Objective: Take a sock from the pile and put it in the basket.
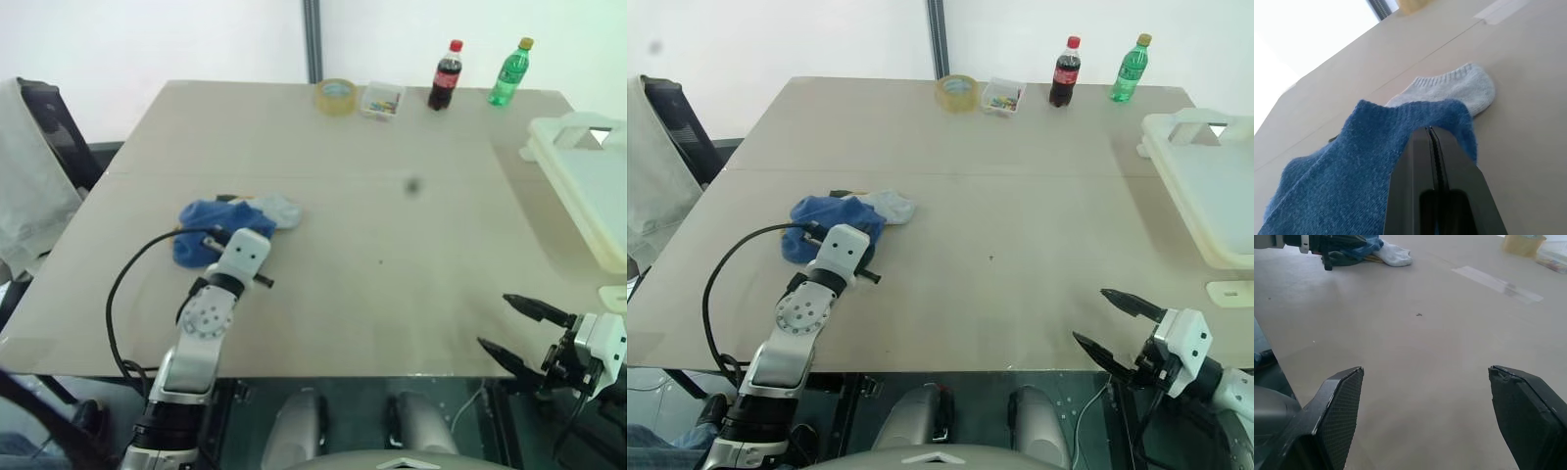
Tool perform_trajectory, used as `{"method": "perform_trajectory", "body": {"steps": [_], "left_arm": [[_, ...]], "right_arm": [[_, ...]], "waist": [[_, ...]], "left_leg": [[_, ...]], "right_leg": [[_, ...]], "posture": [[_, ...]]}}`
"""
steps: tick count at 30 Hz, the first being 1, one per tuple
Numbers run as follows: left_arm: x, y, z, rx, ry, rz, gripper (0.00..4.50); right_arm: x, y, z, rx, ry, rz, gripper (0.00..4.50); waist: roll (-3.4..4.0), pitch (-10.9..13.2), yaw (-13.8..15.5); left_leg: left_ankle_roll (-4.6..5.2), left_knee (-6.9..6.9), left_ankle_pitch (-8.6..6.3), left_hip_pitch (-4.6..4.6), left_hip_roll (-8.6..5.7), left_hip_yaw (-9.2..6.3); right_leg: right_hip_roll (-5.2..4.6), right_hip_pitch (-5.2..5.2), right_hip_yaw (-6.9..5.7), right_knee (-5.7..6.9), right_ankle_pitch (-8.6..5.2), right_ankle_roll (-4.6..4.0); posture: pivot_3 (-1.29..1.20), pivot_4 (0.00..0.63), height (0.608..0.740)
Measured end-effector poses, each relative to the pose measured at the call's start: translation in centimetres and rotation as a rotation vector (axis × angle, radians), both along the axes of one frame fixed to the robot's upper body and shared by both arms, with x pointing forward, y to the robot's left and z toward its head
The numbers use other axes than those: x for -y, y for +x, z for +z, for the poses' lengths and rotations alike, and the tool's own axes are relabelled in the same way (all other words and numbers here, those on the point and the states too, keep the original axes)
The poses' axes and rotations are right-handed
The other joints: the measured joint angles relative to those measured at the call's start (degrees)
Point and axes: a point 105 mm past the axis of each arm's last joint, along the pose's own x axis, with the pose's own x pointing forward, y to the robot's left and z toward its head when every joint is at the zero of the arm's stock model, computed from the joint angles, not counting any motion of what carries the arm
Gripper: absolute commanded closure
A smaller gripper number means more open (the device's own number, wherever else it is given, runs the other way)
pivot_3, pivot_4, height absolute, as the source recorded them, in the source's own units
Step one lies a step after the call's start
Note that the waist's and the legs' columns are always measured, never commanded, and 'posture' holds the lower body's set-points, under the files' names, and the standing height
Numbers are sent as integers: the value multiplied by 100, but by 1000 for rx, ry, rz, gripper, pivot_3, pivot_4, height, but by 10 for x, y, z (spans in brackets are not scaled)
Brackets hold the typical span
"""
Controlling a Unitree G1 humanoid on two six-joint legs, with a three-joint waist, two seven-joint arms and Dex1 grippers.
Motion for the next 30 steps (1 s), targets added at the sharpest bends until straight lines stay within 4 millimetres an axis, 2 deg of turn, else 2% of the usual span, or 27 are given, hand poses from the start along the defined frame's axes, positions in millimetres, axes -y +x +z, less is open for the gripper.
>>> {"method": "perform_trajectory", "body": {"steps": [1,4,7,9,10,13,20,22,23,24,30], "left_arm": [[1,0,0,0,3,-8,4411],[4,-1,2,20,34,-27,3683],[3,-1,3,32,68,-14,2344],[4,-1,3,37,89,-10,1282],[4,-1,3,37,90,-11,1121],[9,-1,0,31,103,-28,75],[12,-1,-4,21,128,-34,75],[10,1,-7,13,143,-25,1191],[10,1,-7,13,143,-25,1286],[10,1,-6,18,151,-19,1614],[4,4,-5,30,189,9,4291]], "right_arm": [[0,0,0,-1,-2,0,304],[0,0,-1,-1,-5,-2,304],[0,0,-1,-3,-5,-5,304],[0,0,-2,-2,-2,-8,304],[0,0,-2,-2,-2,-8,304],[0,0,-2,-3,-1,-11,304],[1,0,-2,-4,-1,-15,304],[1,0,-3,-3,-1,-18,304],[1,0,-3,-3,-1,-18,304],[1,0,-3,-3,-3,-20,304],[2,1,-3,-4,-4,-30,304]], "waist": [[0,0,0],[0,0,1],[0,0,1],[0,0,1],[0,0,0],[0,0,0],[0,0,0],[0,0,0],[0,0,0],[0,0,0],[2,-1,4]], "left_leg": [[0,0,0,0,0,0],[0,0,0,0,-1,0],[0,0,0,0,0,0],[0,0,0,0,0,0],[0,0,0,0,0,0],[0,0,0,0,0,0],[0,0,0,0,0,0],[0,0,0,0,0,0],[0,0,0,0,0,0],[0,0,0,0,0,0],[0,0,0,0,0,0]], "right_leg": [[0,0,0,0,0,0],[0,0,0,0,0,0],[0,0,0,0,0,0],[0,0,0,0,0,0],[0,0,0,0,0,0],[-1,0,0,0,0,0],[-1,0,0,0,0,0],[-1,-1,-1,0,0,0],[-1,-1,-1,0,0,0],[-1,-1,-1,0,0,0],[-2,0,-1,0,0,0]], "posture": [[0,150,740],[0,150,740],[0,150,740],[0,150,740],[0,150,740],[0,150,740],[0,150,740],[0,150,740],[0,150,740],[0,150,740],[0,150,740]]}}
